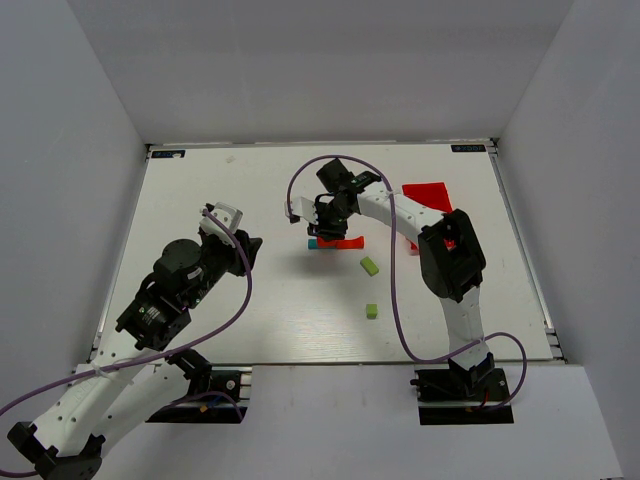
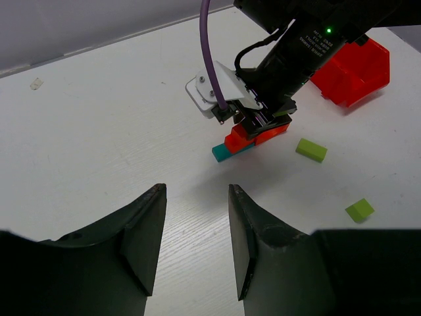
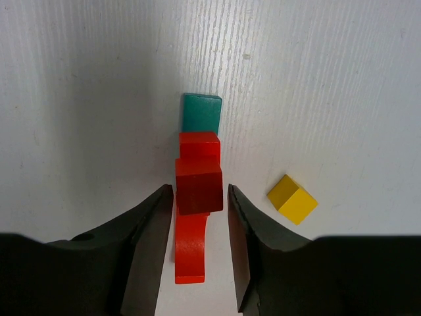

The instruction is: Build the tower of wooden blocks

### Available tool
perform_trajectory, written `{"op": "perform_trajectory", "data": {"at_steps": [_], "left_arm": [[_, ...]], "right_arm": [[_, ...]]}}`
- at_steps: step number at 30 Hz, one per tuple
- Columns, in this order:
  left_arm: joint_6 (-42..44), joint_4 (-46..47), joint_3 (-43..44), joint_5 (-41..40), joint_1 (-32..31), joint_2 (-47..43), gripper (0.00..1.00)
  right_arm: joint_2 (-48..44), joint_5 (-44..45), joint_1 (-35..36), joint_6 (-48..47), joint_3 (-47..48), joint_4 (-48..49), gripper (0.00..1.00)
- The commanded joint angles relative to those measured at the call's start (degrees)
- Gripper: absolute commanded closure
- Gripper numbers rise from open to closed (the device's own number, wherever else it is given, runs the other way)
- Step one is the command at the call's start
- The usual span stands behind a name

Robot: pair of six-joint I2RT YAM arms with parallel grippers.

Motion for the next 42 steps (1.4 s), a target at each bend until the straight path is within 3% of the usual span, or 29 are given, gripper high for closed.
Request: {"op": "perform_trajectory", "data": {"at_steps": [1, 5, 20, 29, 33, 34, 37, 39, 40, 41, 42], "left_arm": [[-0.07, -0.01, -0.34, -0.01, 0.26, -0.17, 0.47], [-0.07, -0.01, -0.34, -0.01, 0.26, -0.17, 0.47], [-0.07, -0.01, -0.34, -0.01, 0.26, -0.17, 0.47], [-0.07, -0.01, -0.34, -0.54, 0.26, -0.17, 0.47], [-0.07, -0.01, -0.34, -0.54, 0.26, -0.17, 0.47], [-0.07, -0.01, -0.34, -0.54, 0.26, -0.17, 0.47], [-0.07, -0.01, -0.34, -0.01, 0.26, 0.35, 0.47], [-0.07, -0.01, -0.34, 0.52, 0.26, 1.05, 0.56], [-0.07, -0.01, -0.34, 1.21, 0.26, 1.06, 0.63], [-0.07, -0.01, -0.34, 1.74, 0.26, 2.02, 0.81], [-0.07, -0.01, -0.34, 1.75, 0.26, 2.99, 0.91]], "right_arm": [[0.69, -0.06, 0.02, 0.49, 1.44, 0.34, 0.55], [0.52, -0.06, 0.11, 0.49, 1.53, 0.51, 0.53], [-5.45, 0.29, 0.02, 1.20, -0.75, 1.22, 0.17], [-17.39, 2.32, -0.51, 0.23, -6.63, 3.32, 0.10], [-26.26, 4.85, -0.51, 1.80, -13.56, 7.70, 0.10], [-29.51, 8.00, -0.51, 5.29, -18.11, 15.73, 0.10], [-34.90, 16.89, -0.86, 12.15, -29.56, 27.38, 0.10], [-35.69, 20.50, -1.91, 14.55, -33.34, 31.71, 0.12], [-35.61, 20.16, -2.61, 17.95, -34.06, 31.11, 0.18], [-35.43, 19.55, -3.05, 19.03, -34.41, 29.97, 0.28], [-35.00, 18.15, -3.84, 20.69, -34.85, 30.13, 0.48]]}}
